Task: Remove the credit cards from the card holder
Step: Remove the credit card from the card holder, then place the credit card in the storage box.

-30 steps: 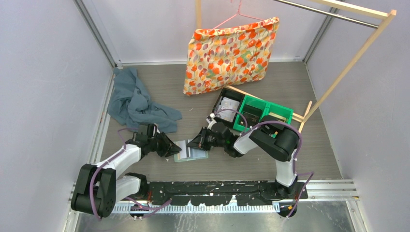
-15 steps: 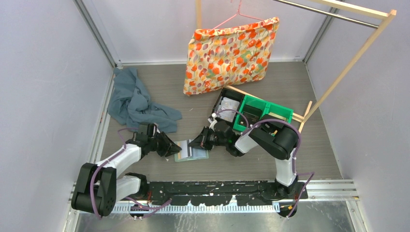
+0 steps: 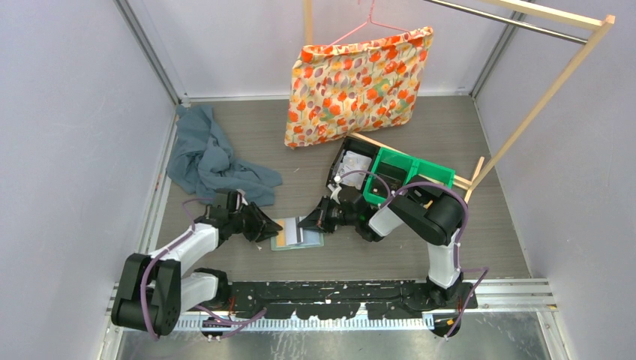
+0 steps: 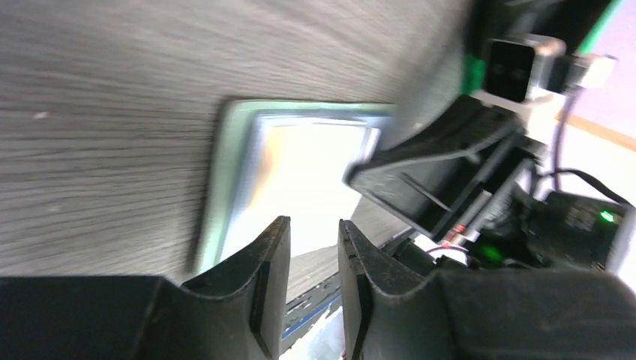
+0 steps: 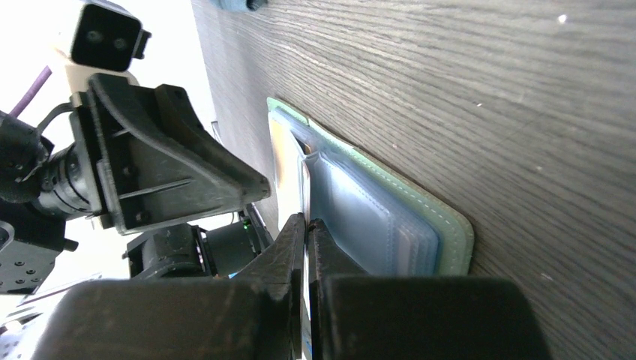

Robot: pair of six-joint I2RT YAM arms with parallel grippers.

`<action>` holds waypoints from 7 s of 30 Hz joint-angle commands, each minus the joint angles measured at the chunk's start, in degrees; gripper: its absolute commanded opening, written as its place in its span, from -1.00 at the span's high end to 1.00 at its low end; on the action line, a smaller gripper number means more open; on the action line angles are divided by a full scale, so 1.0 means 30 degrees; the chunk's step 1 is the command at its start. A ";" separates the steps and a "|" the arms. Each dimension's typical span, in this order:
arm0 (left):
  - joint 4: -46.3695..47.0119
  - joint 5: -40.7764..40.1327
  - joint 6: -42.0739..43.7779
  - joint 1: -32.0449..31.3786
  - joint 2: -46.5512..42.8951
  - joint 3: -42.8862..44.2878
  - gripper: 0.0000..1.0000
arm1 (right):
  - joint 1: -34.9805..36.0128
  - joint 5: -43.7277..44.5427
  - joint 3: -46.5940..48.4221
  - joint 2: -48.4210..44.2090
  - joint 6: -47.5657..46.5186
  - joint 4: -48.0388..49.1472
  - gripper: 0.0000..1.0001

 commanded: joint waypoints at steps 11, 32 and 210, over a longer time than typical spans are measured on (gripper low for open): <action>0.5749 0.2414 -0.0246 0.0102 0.0108 -0.1083 0.34 | -0.0090 -0.0033 -0.0160 0.1156 0.0062 0.0174 0.99; 0.4386 0.1503 0.0423 0.0091 0.2207 -0.0755 0.38 | -0.0091 0.0134 -0.0382 0.0889 -0.0053 -0.0003 0.90; -0.2579 -0.1622 0.1720 -0.3120 0.2885 0.3299 0.21 | 0.2188 3.3994 2.4336 0.1949 -1.7403 -4.0339 0.99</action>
